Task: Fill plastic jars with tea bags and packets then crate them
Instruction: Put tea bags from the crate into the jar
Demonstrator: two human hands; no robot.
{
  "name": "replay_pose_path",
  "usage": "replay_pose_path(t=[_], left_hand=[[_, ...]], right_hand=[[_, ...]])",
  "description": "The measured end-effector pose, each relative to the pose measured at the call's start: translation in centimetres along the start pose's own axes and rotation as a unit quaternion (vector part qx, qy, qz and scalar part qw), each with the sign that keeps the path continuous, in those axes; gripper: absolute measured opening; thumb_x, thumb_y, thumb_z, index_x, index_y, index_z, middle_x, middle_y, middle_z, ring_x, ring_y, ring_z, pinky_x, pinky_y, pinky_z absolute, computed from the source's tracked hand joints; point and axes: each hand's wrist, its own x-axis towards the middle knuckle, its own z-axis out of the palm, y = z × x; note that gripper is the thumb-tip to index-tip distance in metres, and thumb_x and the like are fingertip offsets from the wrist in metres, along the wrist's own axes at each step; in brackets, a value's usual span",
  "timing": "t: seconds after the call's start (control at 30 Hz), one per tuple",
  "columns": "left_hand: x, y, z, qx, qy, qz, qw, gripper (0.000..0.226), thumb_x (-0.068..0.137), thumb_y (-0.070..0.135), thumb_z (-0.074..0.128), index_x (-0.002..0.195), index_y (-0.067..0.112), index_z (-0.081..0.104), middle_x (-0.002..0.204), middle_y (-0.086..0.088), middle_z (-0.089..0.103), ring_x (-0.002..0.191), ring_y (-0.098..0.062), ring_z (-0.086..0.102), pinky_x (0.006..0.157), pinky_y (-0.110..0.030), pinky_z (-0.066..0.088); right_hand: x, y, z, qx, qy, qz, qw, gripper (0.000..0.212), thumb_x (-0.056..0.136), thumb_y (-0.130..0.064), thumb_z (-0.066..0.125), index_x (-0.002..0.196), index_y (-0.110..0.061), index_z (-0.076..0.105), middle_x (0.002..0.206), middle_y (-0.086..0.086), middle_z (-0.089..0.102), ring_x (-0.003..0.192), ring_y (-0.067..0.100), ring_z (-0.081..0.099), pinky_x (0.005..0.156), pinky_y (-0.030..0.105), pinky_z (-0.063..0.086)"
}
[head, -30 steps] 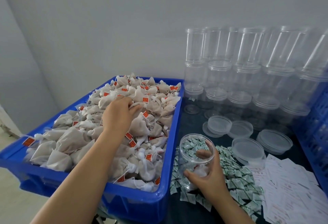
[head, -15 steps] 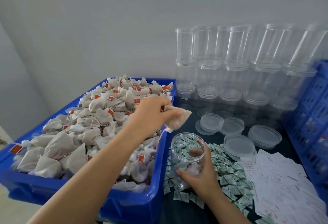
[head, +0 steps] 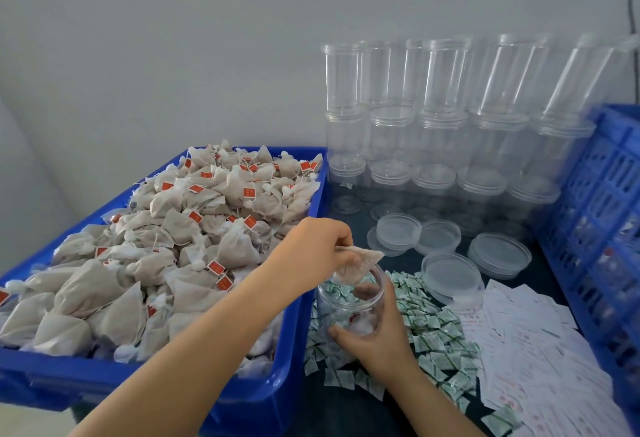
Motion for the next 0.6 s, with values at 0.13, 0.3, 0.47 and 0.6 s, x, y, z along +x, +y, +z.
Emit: replay_pose_path(t=[0.13,0.3,0.47,0.6], left_hand=[[-0.2,0.6,0.1,0.067,-0.026,0.012,0.997,0.012,0.092,0.028,0.059,0.090,0.017,0.065,0.073,0.010,0.052,0.075,-0.014,0.055,0.066,-0.024,0.041],[-0.4,1.2,0.2,0.114,-0.050,0.000,0.992,0.007,0.092,0.022,0.056,0.085,0.021,0.059,0.079,0.007,0.054,0.082,-0.018,0.057,0.068,-0.028,0.044],[-0.4,1.5,0.6,0.150,-0.073,-0.016,0.986,0.007,0.091,0.019,0.056,0.094,0.019,0.062,0.089,0.003,0.062,0.086,-0.019,0.059,0.068,-0.029,0.045],[-0.1,2.1,0.9,0.194,-0.097,-0.022,0.976,0.015,0.088,0.013,0.052,0.101,0.013,0.061,0.096,-0.004,0.064,0.089,-0.024,0.061,0.073,-0.036,0.051]], right_hand=[[0.1,0.3,0.0,0.019,0.010,-0.010,1.000,0.098,0.064,0.000,0.090,0.124,-0.062,0.044,0.122,-0.002,0.056,0.105,-0.006,0.063,0.074,0.013,0.055],[0.2,0.6,0.0,0.020,0.014,-0.004,1.000,0.092,0.061,-0.015,0.091,0.134,-0.049,0.045,0.123,-0.018,0.063,0.117,0.006,0.062,0.086,0.019,0.055],[0.3,1.1,0.1,0.022,0.013,0.016,1.000,0.105,0.058,-0.026,0.094,0.141,-0.053,0.036,0.133,-0.016,0.061,0.121,0.009,0.062,0.092,0.026,0.055],[0.4,1.2,0.0,0.015,0.011,0.028,0.999,0.108,0.056,-0.034,0.096,0.140,-0.058,0.033,0.131,-0.014,0.062,0.119,0.012,0.065,0.096,0.034,0.056]])
